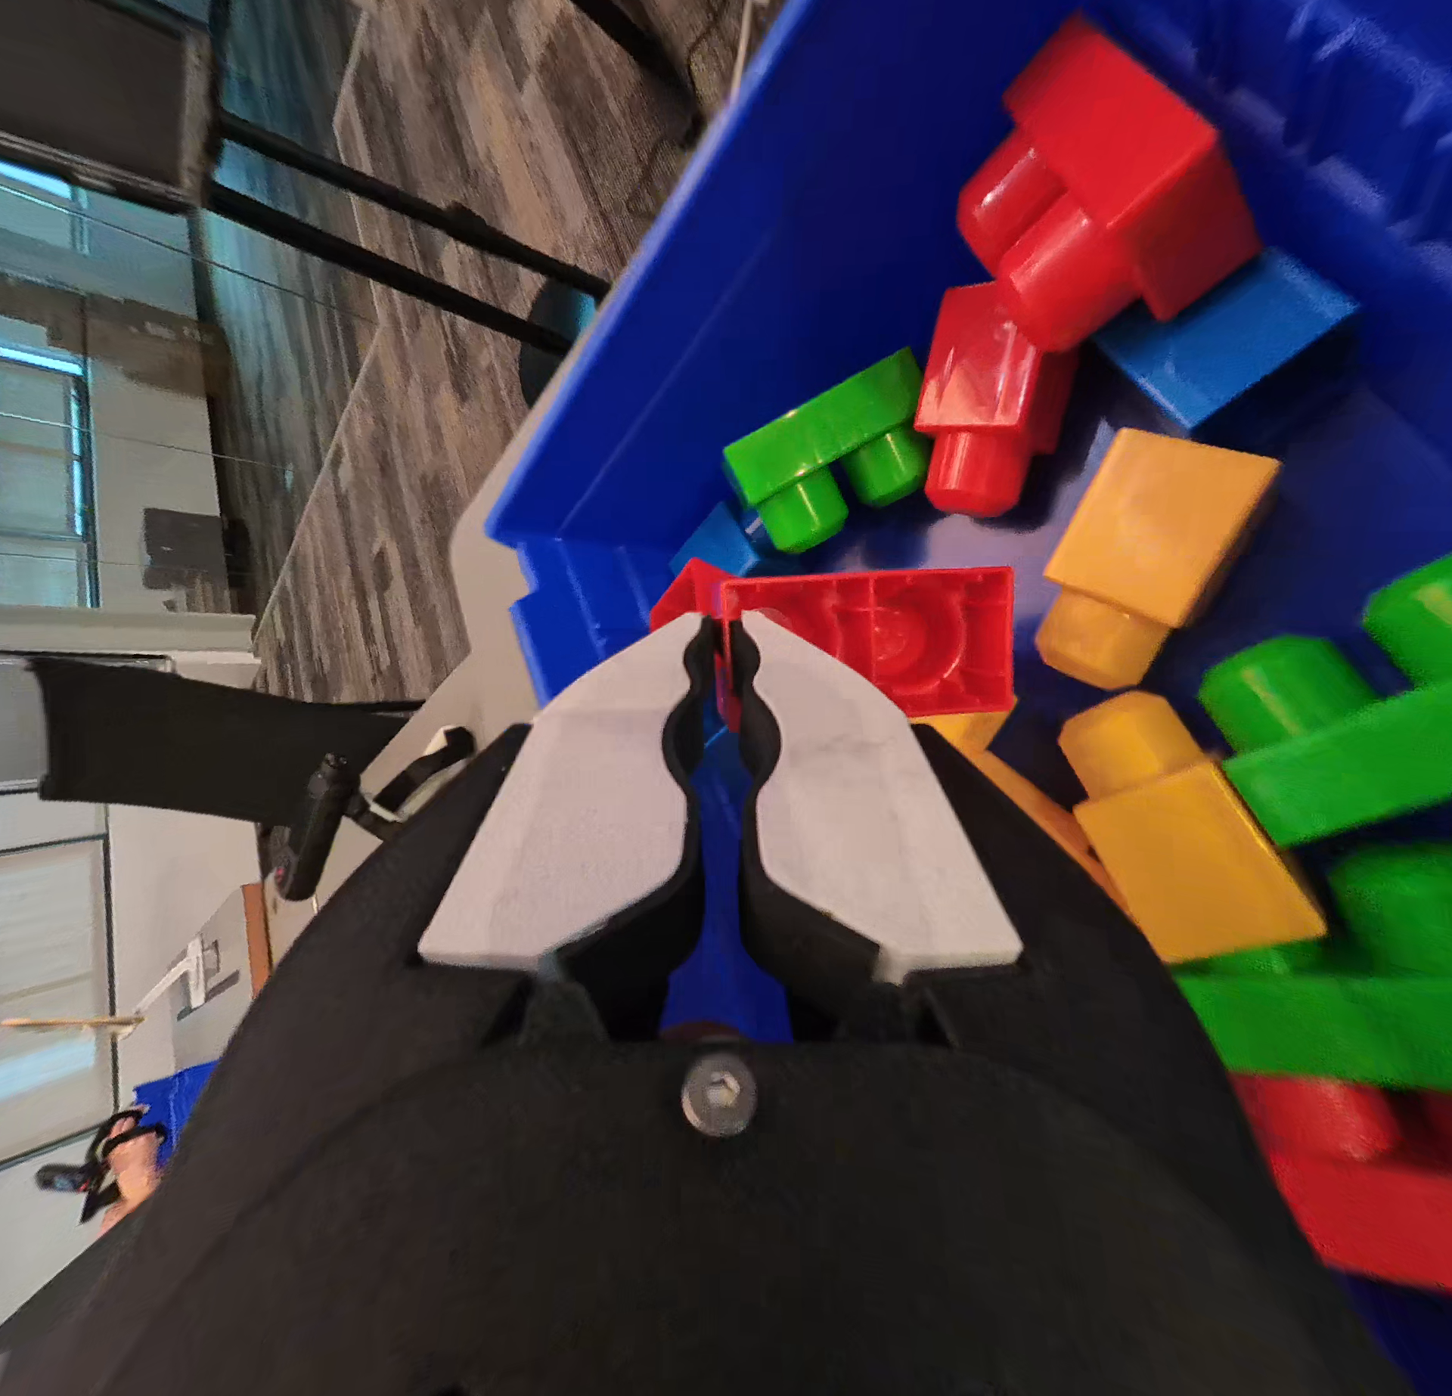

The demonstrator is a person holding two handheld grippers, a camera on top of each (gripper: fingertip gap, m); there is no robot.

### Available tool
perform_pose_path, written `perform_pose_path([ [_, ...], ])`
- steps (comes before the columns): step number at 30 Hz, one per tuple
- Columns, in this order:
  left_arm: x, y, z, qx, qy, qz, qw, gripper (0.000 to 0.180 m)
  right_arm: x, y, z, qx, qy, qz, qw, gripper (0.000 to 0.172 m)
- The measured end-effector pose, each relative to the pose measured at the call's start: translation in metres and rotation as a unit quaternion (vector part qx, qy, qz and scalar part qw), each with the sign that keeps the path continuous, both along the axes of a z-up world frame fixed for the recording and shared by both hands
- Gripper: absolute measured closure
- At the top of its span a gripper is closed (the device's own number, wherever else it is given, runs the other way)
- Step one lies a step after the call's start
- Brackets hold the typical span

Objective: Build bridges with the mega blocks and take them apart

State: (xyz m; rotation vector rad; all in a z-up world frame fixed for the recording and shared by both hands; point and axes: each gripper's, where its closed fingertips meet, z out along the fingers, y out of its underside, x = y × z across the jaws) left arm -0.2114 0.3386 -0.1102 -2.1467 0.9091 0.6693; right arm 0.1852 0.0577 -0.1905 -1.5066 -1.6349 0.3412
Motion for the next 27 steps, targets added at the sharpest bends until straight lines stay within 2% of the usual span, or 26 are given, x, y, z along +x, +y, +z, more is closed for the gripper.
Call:
perform_pose_path([
  [5, 0.026, -0.056, 0.049, 0.038, -0.066, -0.048, 0.996, 0.177, 0.000, 0.000, 0.000, 0.000, 0.000, 0.000, 1.000, 0.172],
  [9, 0.058, -0.123, 0.059, -0.001, -0.091, -0.098, 0.991, 0.177, 0.000, 0.000, 0.000, 0.000, 0.000, 0.000, 1.000, 0.172],
  [13, 0.091, -0.194, 0.035, -0.094, -0.061, -0.142, 0.983, 0.177, 0.000, 0.000, 0.000, 0.000, 0.000, 0.000, 1.000, 0.172],
  [18, 0.127, -0.259, -0.018, -0.228, -0.020, -0.192, 0.954, 0.177, 0.000, 0.000, 0.000, 0.001, 0.000, 0.000, 1.000, 0.172],
  [21, 0.136, -0.284, -0.045, -0.307, 0.011, -0.209, 0.929, 0.177, 0.000, 0.000, 0.000, 0.001, 0.000, 0.000, 1.000, 0.172],
  [27, 0.145, -0.296, -0.071, -0.395, 0.077, -0.214, 0.890, 0.177, 0.000, 0.000, 0.000, 0.001, 0.000, 0.000, 1.000, 0.172],
])
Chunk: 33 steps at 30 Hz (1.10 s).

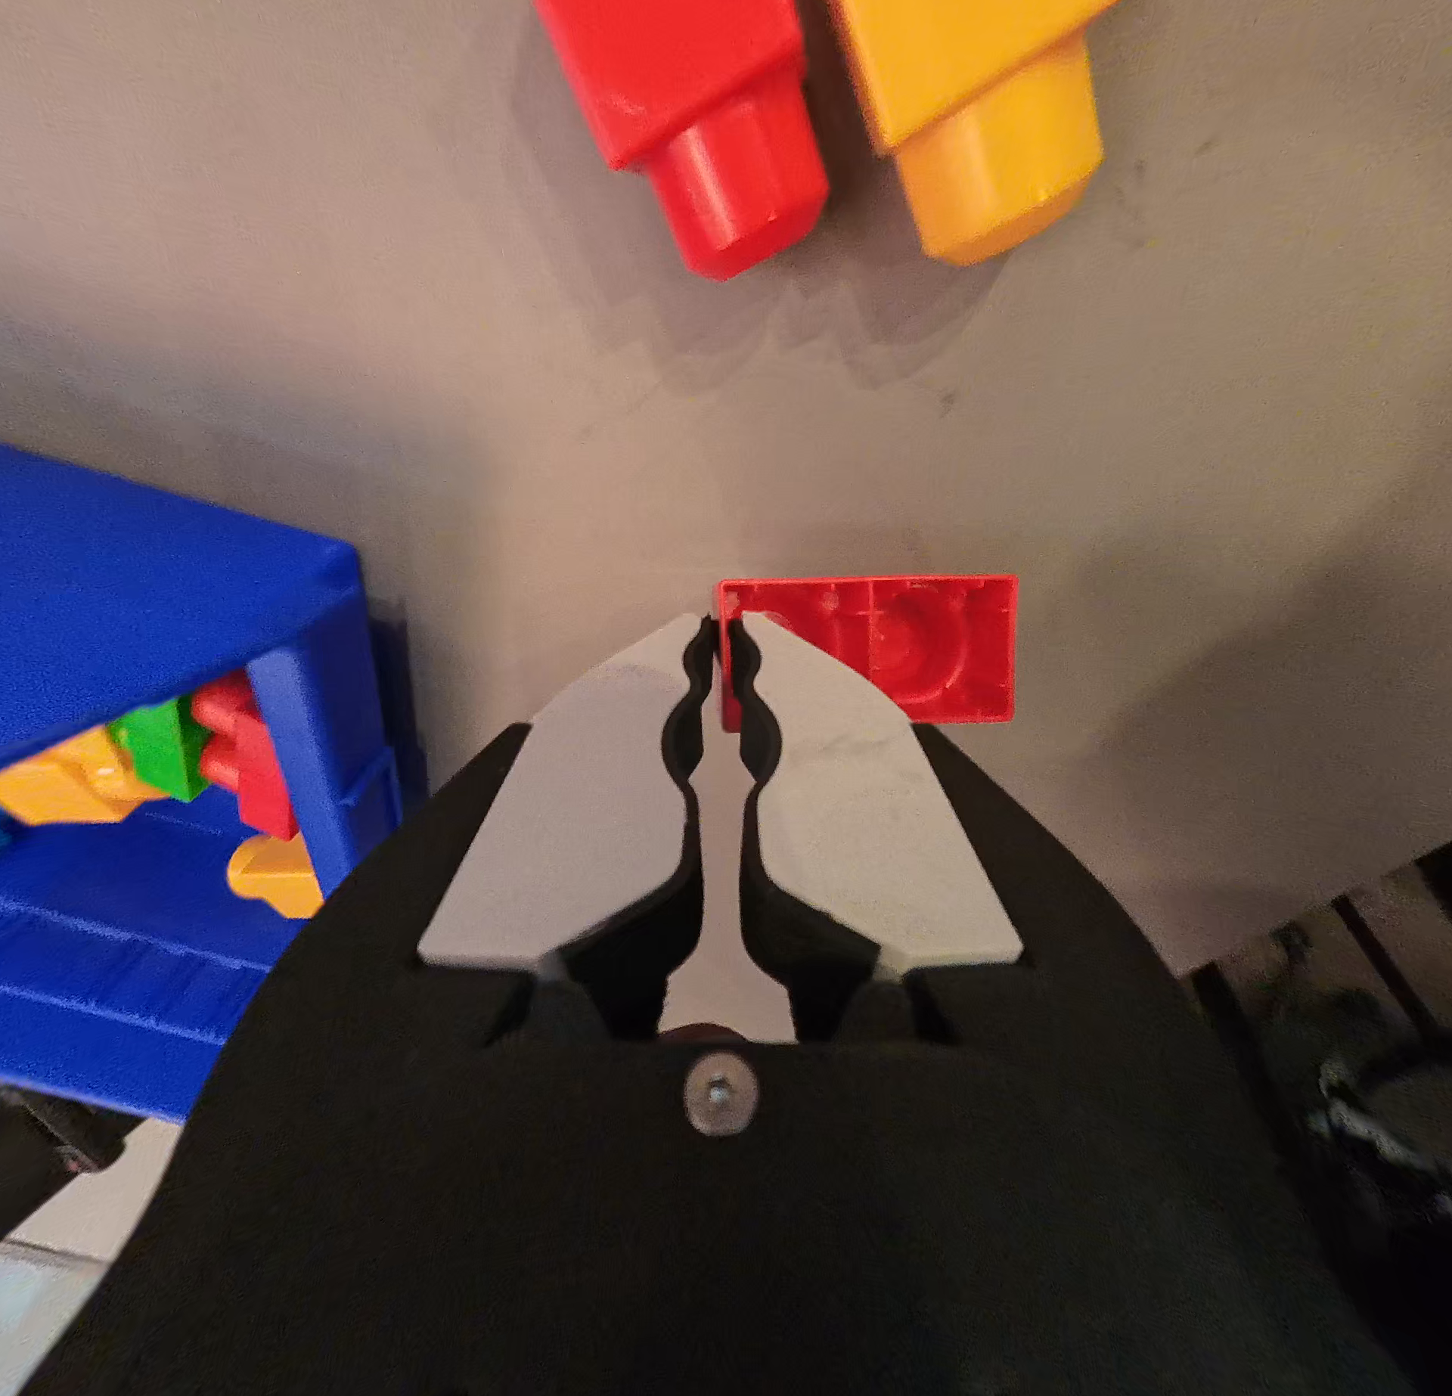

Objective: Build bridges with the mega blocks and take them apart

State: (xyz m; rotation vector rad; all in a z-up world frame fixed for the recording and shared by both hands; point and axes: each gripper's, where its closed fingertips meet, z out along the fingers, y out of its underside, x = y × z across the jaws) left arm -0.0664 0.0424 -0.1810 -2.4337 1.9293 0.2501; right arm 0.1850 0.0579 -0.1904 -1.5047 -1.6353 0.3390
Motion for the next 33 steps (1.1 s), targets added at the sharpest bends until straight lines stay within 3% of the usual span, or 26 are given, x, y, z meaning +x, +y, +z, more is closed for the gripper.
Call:
perform_pose_path([
  [5, 0.015, 0.002, -0.007, -0.027, 0.035, -0.027, 0.999, 0.177, 0.000, 0.000, 0.000, 0.000, 0.000, 0.000, 1.000, 0.172],
  [9, 0.025, 0.006, -0.010, -0.038, 0.019, -0.017, 0.999, 0.176, 0.000, 0.000, 0.000, 0.000, 0.000, 0.000, 1.000, 0.172],
  [18, 0.044, 0.003, -0.010, -0.065, -0.107, 0.027, 0.992, 0.150, 0.000, 0.000, 0.000, -0.001, 0.000, 0.001, 1.000, 0.171],
  [21, 0.043, 0.001, -0.011, -0.068, -0.112, 0.032, 0.991, 0.142, 0.000, 0.000, 0.000, -0.002, 0.000, 0.001, 1.000, 0.171],
  [27, 0.040, 0.011, 0.007, -0.031, -0.153, 0.055, 0.986, 0.138, -0.001, -0.001, 0.001, -0.002, 0.002, 0.006, 1.000, 0.170],
  [33, 0.035, 0.006, 0.016, 0.002, -0.215, 0.059, 0.975, 0.137, -0.029, -0.004, 0.018, -0.048, 0.064, 0.029, 0.996, 0.161],
])
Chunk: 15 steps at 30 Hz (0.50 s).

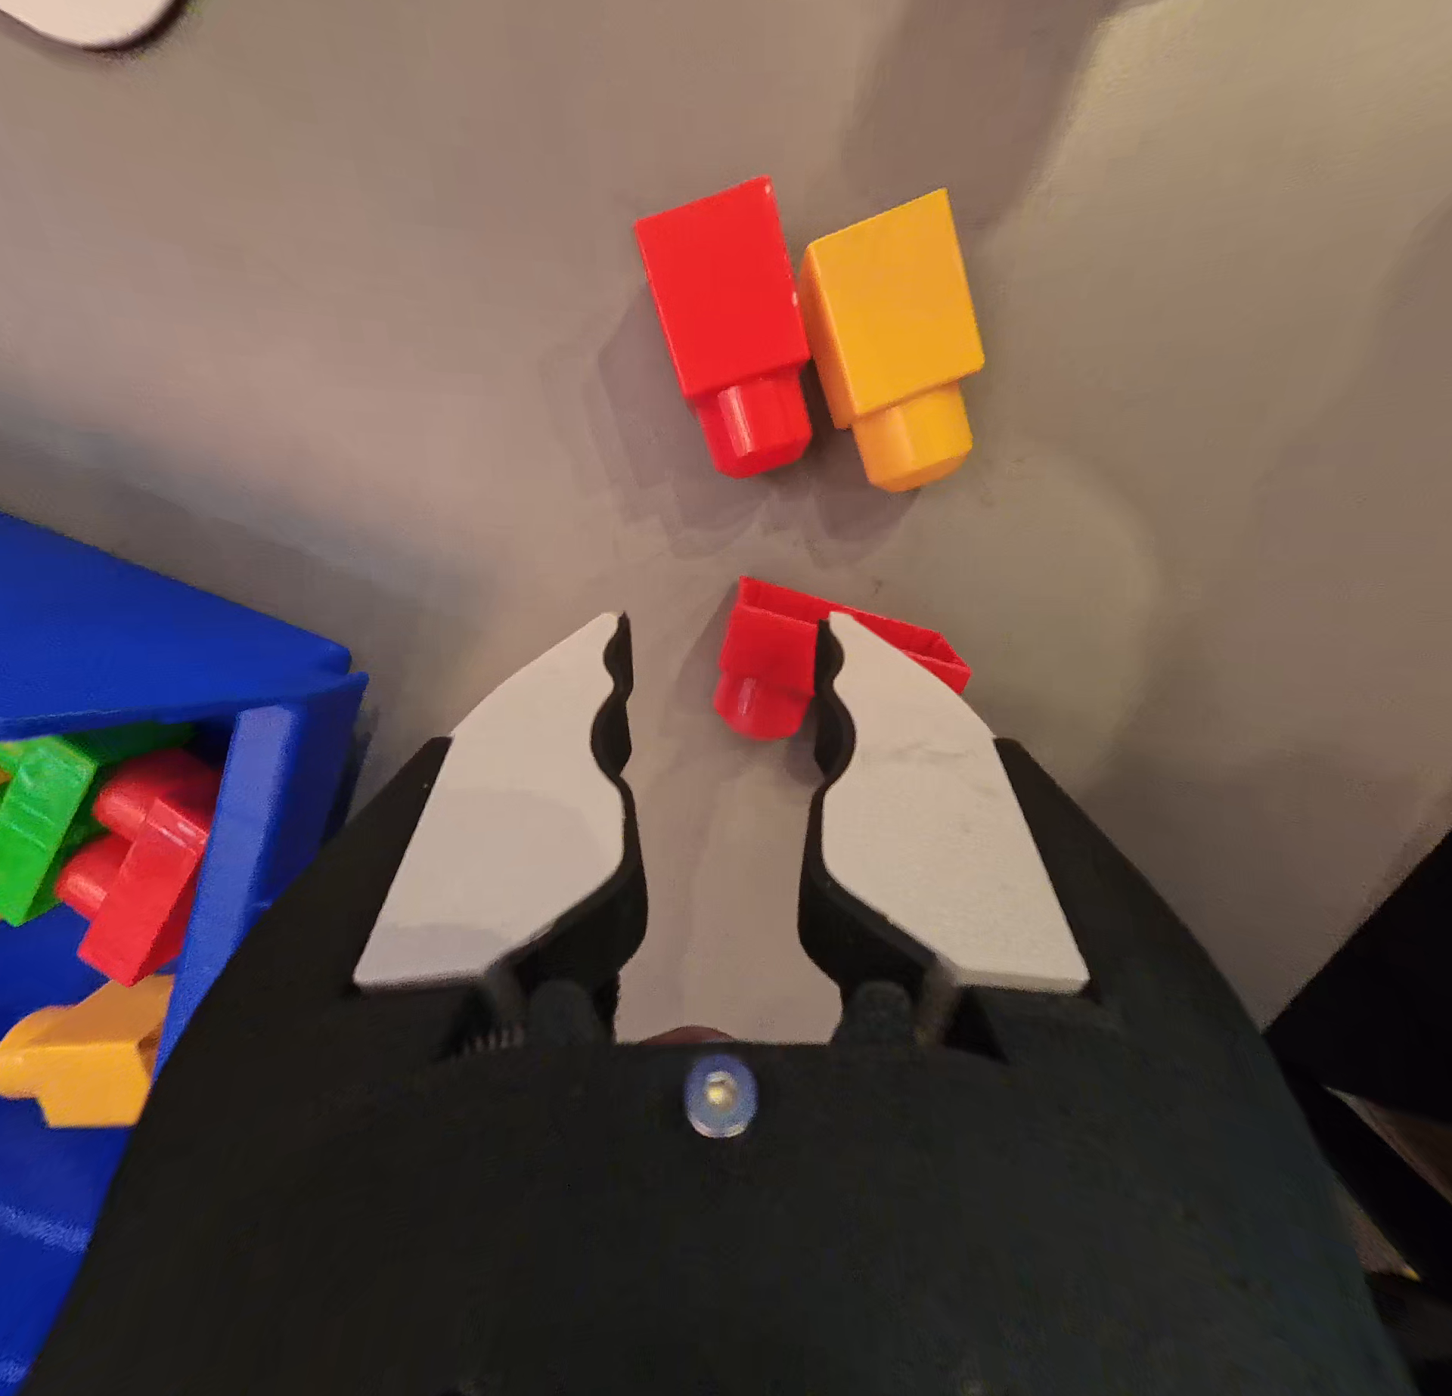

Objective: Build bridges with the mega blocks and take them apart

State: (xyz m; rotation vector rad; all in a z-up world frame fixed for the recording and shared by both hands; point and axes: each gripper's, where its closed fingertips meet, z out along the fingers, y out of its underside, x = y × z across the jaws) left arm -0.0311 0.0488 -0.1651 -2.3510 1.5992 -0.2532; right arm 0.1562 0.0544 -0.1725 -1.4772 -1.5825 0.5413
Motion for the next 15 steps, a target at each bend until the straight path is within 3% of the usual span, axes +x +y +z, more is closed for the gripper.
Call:
perform_pose_path([
  [6, 0.027, -0.016, -0.005, 0.015, -0.038, -0.020, 0.999, 0.133, -0.037, 0.015, 0.005, -0.049, 0.019, 0.034, 0.998, 0.146],
  [15, 0.043, -0.008, -0.023, 0.069, 0.023, -0.032, 0.997, 0.126, -0.079, 0.019, -0.005, -0.094, -0.018, 0.122, 0.988, 0.144],
])
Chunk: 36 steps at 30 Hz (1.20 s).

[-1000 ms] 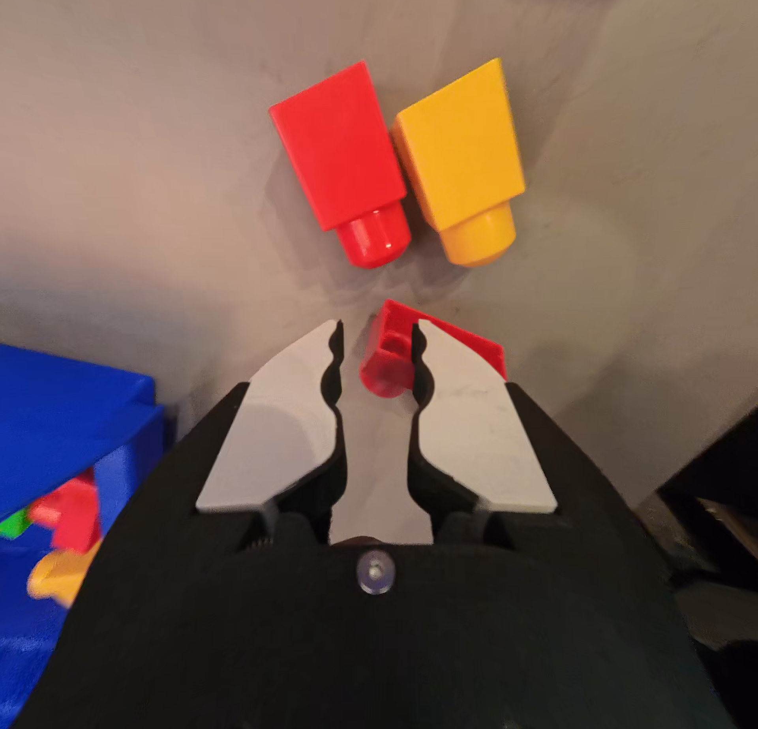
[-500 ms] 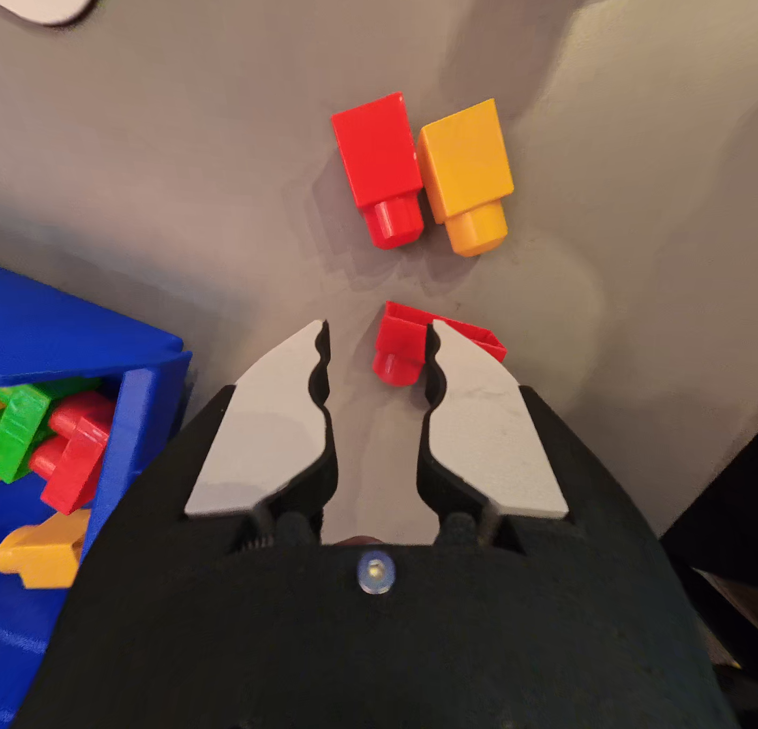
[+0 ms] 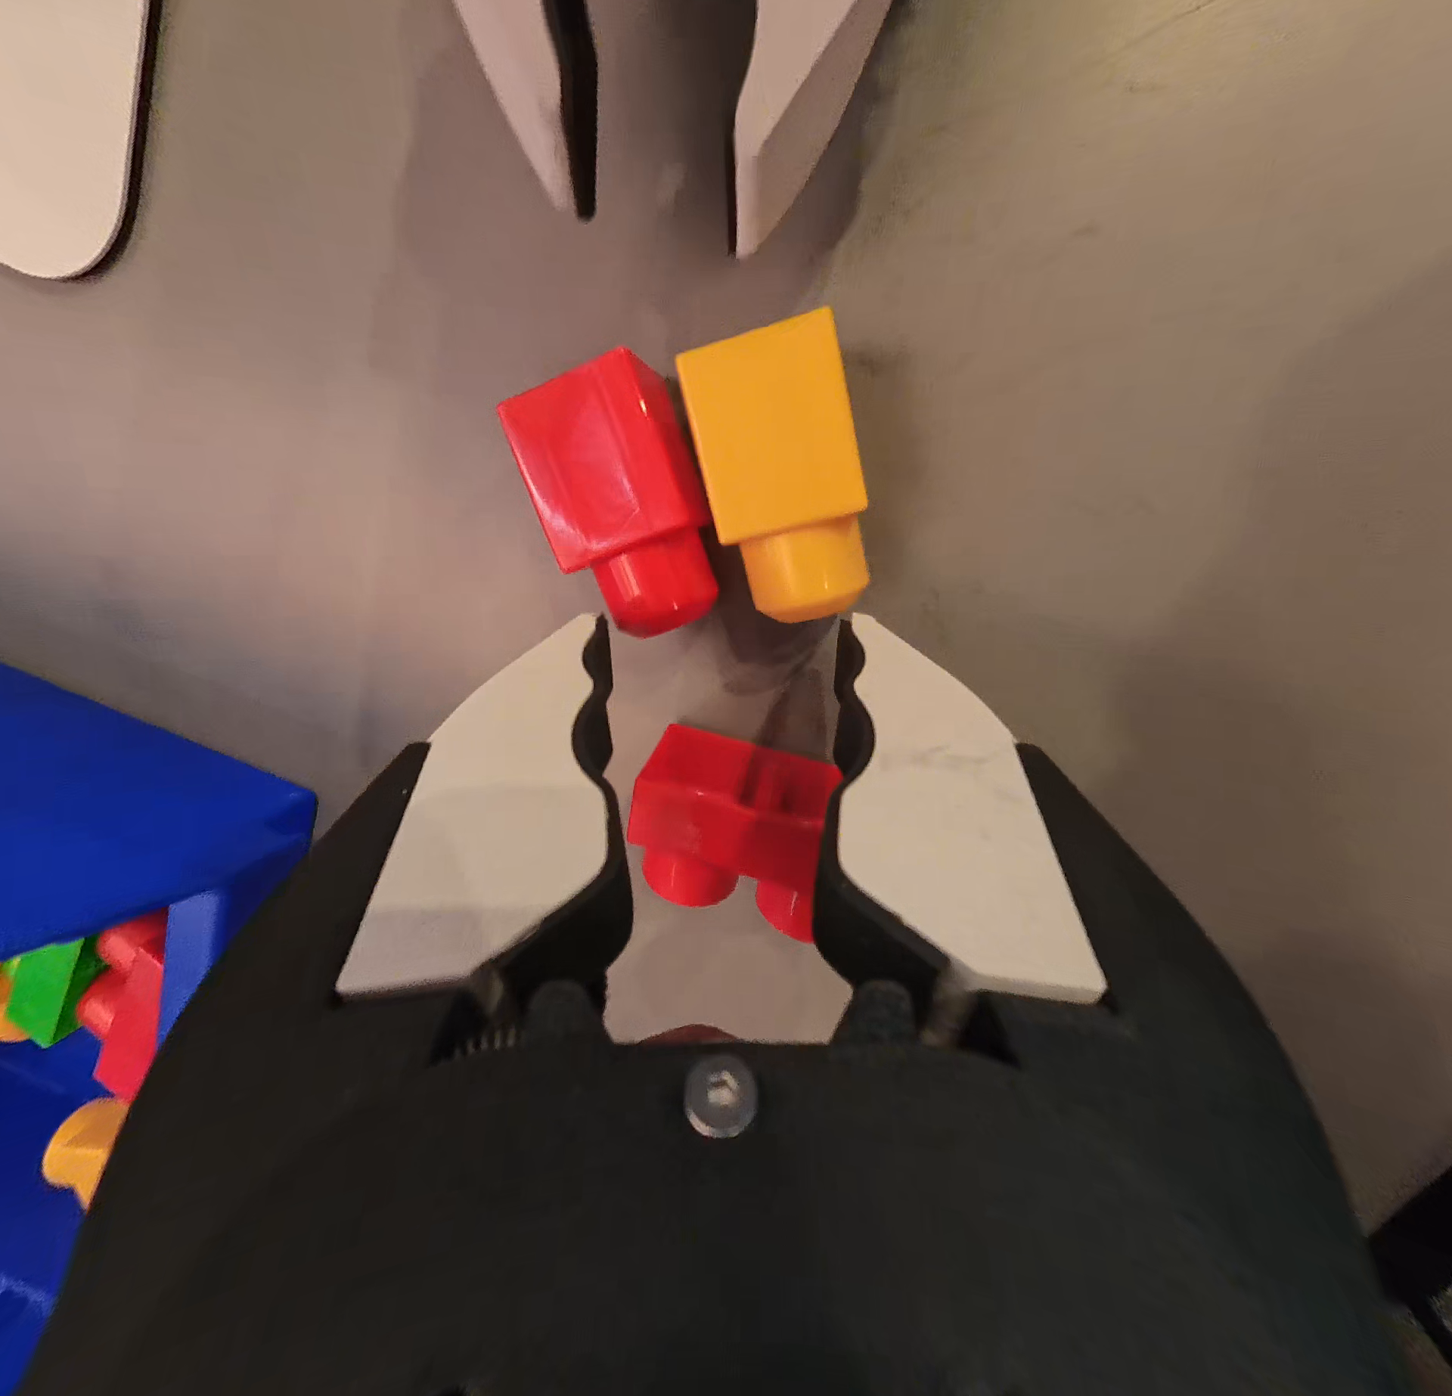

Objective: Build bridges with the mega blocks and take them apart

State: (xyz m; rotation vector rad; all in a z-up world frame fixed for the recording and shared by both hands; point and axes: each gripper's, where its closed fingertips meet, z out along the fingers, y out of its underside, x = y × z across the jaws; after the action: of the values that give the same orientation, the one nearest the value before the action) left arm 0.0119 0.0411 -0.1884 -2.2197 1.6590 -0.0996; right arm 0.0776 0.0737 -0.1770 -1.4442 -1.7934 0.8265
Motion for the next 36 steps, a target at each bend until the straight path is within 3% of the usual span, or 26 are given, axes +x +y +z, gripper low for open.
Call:
perform_pose_path([
  [14, 0.001, 0.004, -0.005, -0.022, -0.007, -0.007, 1.000, 0.127, -0.025, -0.007, -0.010, 0.003, -0.032, 0.071, 0.997, 0.143],
  [25, -0.002, 0.007, -0.008, -0.032, -0.004, -0.003, 0.999, 0.128, -0.033, -0.017, -0.012, -0.002, -0.040, 0.107, 0.993, 0.164],
  [36, -0.005, 0.005, -0.009, -0.046, -0.018, -0.007, 0.999, 0.121, -0.036, -0.019, -0.007, 0.026, -0.021, 0.099, 0.995, 0.165],
])
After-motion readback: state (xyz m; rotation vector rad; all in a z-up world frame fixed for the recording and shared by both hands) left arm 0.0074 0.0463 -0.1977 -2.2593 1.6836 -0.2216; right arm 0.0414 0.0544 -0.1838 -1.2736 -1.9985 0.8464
